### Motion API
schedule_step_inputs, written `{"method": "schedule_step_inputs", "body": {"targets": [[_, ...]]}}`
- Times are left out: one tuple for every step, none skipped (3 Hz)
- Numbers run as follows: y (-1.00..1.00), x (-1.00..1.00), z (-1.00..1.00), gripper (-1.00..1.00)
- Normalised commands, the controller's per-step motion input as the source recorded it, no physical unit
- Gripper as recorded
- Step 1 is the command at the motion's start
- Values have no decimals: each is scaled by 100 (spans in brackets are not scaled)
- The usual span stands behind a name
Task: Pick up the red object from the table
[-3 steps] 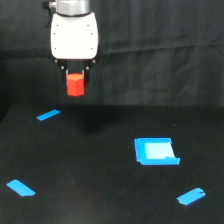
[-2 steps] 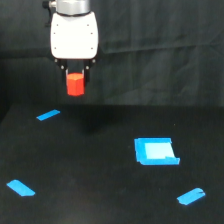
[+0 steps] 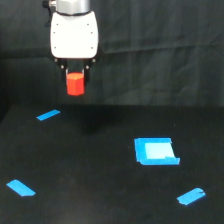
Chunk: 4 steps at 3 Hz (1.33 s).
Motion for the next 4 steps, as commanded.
{"method": "schedule_step_inputs", "body": {"targets": [[-3,1,5,-100],[-3,1,7,-100],[-4,0,7,-100],[-2,2,9,-100]]}}
